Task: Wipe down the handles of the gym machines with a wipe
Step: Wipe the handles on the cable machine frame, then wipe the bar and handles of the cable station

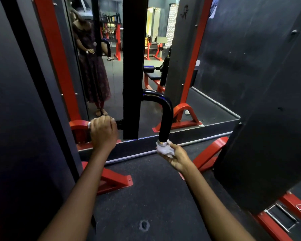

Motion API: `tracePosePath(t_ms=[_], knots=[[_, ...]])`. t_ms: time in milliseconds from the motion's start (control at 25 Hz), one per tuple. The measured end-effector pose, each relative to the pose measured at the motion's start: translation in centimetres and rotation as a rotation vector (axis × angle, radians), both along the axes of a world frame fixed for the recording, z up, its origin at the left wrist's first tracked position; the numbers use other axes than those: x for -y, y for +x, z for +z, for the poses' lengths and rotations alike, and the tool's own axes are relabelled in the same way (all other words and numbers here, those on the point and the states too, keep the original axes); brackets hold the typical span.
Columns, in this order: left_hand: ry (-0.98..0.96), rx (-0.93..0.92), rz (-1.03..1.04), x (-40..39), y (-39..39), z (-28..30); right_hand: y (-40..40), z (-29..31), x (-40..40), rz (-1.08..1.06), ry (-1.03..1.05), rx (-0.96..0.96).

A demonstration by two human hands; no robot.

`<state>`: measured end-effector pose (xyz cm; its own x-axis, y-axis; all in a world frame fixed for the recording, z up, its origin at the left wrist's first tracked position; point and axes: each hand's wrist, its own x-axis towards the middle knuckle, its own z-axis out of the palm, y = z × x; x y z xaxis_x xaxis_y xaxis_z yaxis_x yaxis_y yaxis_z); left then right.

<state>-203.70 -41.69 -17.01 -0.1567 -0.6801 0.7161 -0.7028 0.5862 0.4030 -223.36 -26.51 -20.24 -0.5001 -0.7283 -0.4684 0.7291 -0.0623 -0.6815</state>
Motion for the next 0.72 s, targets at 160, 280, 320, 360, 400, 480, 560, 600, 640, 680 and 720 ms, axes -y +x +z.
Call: tracePosePath(t_ms=[160,280,320,360,400,480,560,600,640,680,720], knots=[[-0.019,0.024,0.005,0.0,0.3,0.0,0.5,-0.1,0.7,-0.005,-0.051,0.082],[-0.001,0.036,-0.001,0.0,0.4,0.1,0.8,-0.3,0.7,0.048,-0.072,0.102],[0.003,0.038,-0.004,-0.1,0.4,0.0,0.4,-0.2,0.4,0.055,-0.076,0.122],[-0.002,0.039,-0.003,-0.2,0.4,0.0,-0.2,0.0,0.3,0.054,-0.082,0.159],[-0.01,0.038,-0.001,-0.2,0.5,0.0,-0.6,0.2,0.5,0.049,-0.085,0.187],[-0.009,0.038,-0.016,-0.2,0.5,0.0,-0.7,0.5,0.9,0.039,-0.112,0.209],[-0.015,0.049,-0.031,-0.2,0.6,-0.1,-0.1,0.2,1.4,0.067,-0.138,0.224],[-0.027,0.053,-0.036,-0.3,0.7,-0.1,0.0,0.2,1.4,0.083,-0.134,0.231],[-0.033,0.063,-0.039,-0.4,0.7,0.0,-0.1,0.2,1.3,0.1,-0.121,0.226],[-0.035,0.082,-0.033,-0.6,0.8,0.1,-0.5,0.3,1.1,0.121,-0.094,0.217],[-0.04,0.105,-0.02,-0.7,0.8,0.1,-1.0,0.4,1.0,0.149,-0.068,0.201]])
